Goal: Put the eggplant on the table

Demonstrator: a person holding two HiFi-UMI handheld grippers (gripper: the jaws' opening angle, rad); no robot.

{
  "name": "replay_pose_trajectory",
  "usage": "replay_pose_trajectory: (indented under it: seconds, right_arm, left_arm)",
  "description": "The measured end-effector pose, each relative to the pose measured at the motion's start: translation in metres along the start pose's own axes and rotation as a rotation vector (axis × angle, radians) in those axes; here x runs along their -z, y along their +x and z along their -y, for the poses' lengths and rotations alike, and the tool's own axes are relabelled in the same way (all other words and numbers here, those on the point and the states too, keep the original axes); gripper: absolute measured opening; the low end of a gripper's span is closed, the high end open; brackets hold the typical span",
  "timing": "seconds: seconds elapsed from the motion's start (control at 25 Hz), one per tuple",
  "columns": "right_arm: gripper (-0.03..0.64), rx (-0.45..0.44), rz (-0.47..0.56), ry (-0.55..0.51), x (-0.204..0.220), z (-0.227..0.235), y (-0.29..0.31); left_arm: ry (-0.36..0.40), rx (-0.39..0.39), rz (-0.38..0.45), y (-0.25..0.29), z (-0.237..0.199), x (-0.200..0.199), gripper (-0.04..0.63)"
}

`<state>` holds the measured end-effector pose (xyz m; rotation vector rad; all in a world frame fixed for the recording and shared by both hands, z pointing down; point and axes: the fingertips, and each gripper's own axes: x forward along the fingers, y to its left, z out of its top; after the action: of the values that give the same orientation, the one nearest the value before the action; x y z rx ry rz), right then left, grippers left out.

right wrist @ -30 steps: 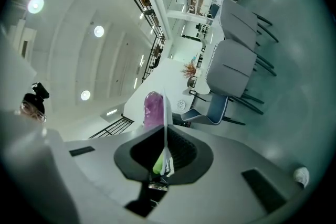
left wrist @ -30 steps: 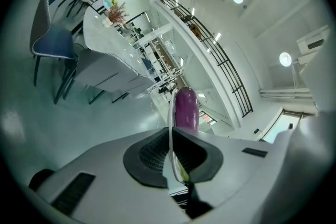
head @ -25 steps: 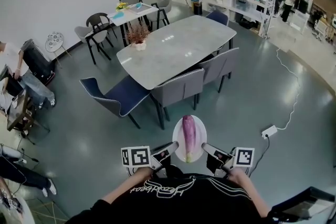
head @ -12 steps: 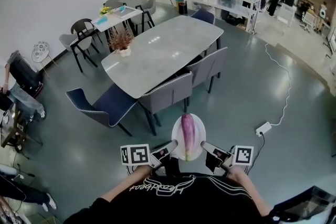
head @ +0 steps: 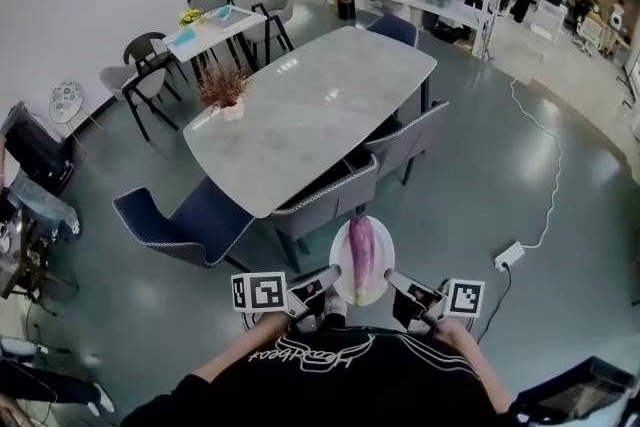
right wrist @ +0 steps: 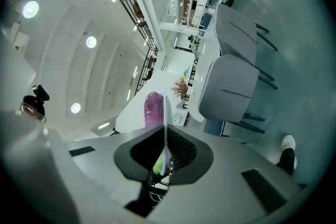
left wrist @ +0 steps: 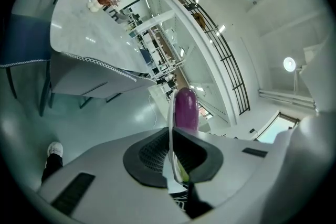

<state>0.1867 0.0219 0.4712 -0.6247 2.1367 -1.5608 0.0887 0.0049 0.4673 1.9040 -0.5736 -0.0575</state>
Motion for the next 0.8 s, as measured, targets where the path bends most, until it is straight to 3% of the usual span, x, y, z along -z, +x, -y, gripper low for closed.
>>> replay_pose_trajectory:
  seconds: [0.48,0.8]
  right_arm:
    - [0.018,0.035,0.000,0.008,-0.105,0.035,0.141]
    - [0.018,0.029,-0.017,-0.020,-0.135,0.039,0.214]
  left_arm:
    - [-0.020,0.006,-0.019,0.027,-0.067,-0.165,0.026]
    - [-0.008,0.021,0.025,0.016,-0.094,-0.238,0.026]
